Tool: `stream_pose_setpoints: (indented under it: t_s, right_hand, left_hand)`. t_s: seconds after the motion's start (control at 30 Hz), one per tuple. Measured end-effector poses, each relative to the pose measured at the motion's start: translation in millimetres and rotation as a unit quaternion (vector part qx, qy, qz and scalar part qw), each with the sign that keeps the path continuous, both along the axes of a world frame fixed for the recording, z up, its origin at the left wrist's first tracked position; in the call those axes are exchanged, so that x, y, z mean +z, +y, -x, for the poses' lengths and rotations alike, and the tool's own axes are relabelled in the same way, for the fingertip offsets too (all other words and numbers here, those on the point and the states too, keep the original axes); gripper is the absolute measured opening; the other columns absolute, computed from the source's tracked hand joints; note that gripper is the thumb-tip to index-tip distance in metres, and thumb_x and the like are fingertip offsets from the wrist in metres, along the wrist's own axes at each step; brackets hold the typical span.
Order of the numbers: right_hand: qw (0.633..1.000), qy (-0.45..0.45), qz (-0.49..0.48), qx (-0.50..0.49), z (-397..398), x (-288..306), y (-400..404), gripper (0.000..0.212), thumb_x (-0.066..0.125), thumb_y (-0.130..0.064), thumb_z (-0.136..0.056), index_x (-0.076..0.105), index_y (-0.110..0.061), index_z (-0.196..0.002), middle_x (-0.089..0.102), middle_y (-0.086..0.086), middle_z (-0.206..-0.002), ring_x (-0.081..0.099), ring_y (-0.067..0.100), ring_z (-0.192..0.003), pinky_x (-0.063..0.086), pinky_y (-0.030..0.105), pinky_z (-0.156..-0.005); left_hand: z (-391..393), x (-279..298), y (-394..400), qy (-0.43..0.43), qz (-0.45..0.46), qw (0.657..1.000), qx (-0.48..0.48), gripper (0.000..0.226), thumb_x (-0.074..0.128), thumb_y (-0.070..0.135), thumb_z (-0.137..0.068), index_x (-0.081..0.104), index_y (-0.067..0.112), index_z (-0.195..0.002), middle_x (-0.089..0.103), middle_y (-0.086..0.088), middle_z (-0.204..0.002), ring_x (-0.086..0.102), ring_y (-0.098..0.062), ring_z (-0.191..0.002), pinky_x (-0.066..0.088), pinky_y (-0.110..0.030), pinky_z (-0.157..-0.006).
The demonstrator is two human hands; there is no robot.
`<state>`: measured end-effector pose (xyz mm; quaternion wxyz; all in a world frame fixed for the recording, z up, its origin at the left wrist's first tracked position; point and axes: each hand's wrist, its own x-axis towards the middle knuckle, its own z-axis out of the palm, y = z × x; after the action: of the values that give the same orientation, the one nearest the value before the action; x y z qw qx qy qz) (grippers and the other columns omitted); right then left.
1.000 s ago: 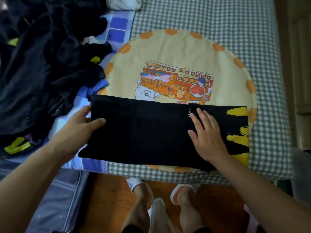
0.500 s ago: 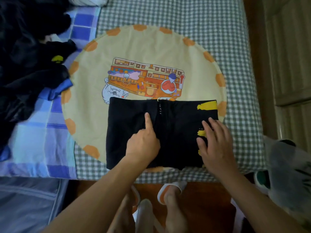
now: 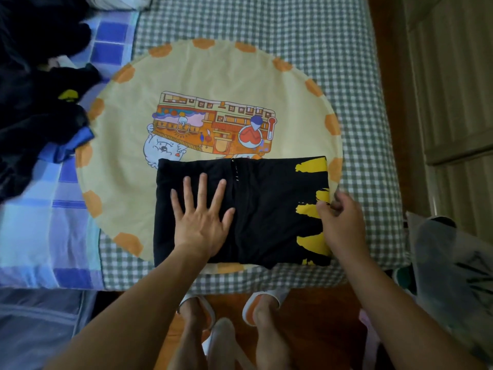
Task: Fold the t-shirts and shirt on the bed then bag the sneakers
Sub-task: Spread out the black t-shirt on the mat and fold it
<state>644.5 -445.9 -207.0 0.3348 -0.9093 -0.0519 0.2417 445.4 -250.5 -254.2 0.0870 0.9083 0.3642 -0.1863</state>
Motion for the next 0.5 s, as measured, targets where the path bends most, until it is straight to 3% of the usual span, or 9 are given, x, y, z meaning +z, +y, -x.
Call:
stream_pose_setpoints:
  t_s: [0.1,0.17,0.23,0.3,0.37,0.4,0.43,0.5]
  right_hand:
    - [0.999,0.034,-0.004,-0.001,-2,8,6,0.051,0.068,-0.040,-0.092,0.052,-0.023,-0.138,0.063,-0.006,-0.112,0.063,0.015,-0.101,0.053,0.038,-0.084]
    - [0.998,0.054,-0.010,0.004,-1,15,10,0.047,0.072,-0.031,-0.091,0.054,-0.023,-0.134,0.065,-0.006,-0.113,0.065,0.016,-0.101,0.056,0.039,-0.085]
    - [0.993,0.108,-0.033,-0.022,-1,26,13,0.040,0.073,-0.020,-0.091,0.060,-0.019,-0.129,0.069,-0.001,-0.117,0.067,0.018,-0.101,0.057,0.038,-0.084]
    - [0.982,0.159,-0.091,-0.044,3,43,19,0.035,0.075,-0.011,-0.088,0.066,-0.018,-0.121,0.074,0.001,-0.112,0.072,0.021,-0.098,0.059,0.044,-0.086]
    - [0.975,0.171,-0.134,-0.040,14,67,33,0.034,0.076,-0.007,-0.086,0.066,-0.020,-0.115,0.075,0.002,-0.106,0.074,0.023,-0.095,0.060,0.047,-0.086]
    - [0.973,0.170,-0.151,-0.032,23,80,43,0.034,0.077,-0.005,-0.086,0.064,-0.021,-0.113,0.074,0.003,-0.105,0.074,0.024,-0.094,0.060,0.046,-0.083]
    - [0.972,0.165,-0.165,-0.025,35,92,55,0.034,0.078,-0.006,-0.085,0.062,-0.022,-0.111,0.074,0.004,-0.103,0.074,0.025,-0.093,0.060,0.045,-0.081]
    - [0.973,0.137,-0.184,0.009,65,112,82,0.036,0.081,-0.014,-0.083,0.059,-0.027,-0.108,0.072,0.004,-0.098,0.074,0.025,-0.089,0.060,0.044,-0.079]
  left_hand:
    - [1,9,2,-0.023,0.015,1.000,-0.004,0.068,-0.001,0.067,-0.099,-0.020,0.037,-0.157,-0.022,-0.006,-0.167,-0.029,-0.036,-0.150,-0.016,-0.061,-0.120]
    - [11,29,3,-0.134,0.071,0.988,0.011,0.066,0.015,0.061,-0.103,0.003,0.036,-0.162,-0.008,-0.004,-0.170,-0.020,-0.030,-0.154,-0.011,-0.053,-0.124]
    - [29,55,3,-0.279,0.145,0.945,0.091,0.054,0.042,0.042,-0.106,0.034,0.028,-0.157,0.023,-0.002,-0.167,0.010,-0.022,-0.156,0.011,-0.046,-0.127]
    - [53,83,3,-0.362,0.223,0.867,0.260,0.039,0.056,0.022,-0.103,0.056,0.025,-0.142,0.054,0.003,-0.146,0.045,-0.011,-0.138,0.036,-0.042,-0.119]
    - [75,108,11,-0.420,0.346,0.720,0.432,0.026,0.059,0.015,-0.100,0.068,0.023,-0.124,0.070,0.000,-0.124,0.064,-0.015,-0.120,0.048,-0.044,-0.109]
    - [85,118,16,-0.447,0.400,0.640,0.480,0.023,0.060,0.014,-0.098,0.069,0.018,-0.119,0.073,-0.005,-0.119,0.067,-0.021,-0.116,0.050,-0.046,-0.107]
    - [94,127,20,-0.465,0.443,0.582,0.498,0.025,0.059,0.016,-0.096,0.068,0.013,-0.119,0.074,-0.009,-0.118,0.068,-0.026,-0.115,0.051,-0.047,-0.105]
    - [101,144,26,-0.463,0.513,0.522,0.500,0.032,0.057,0.019,-0.098,0.064,0.009,-0.127,0.072,-0.010,-0.122,0.068,-0.027,-0.117,0.052,-0.047,-0.103]
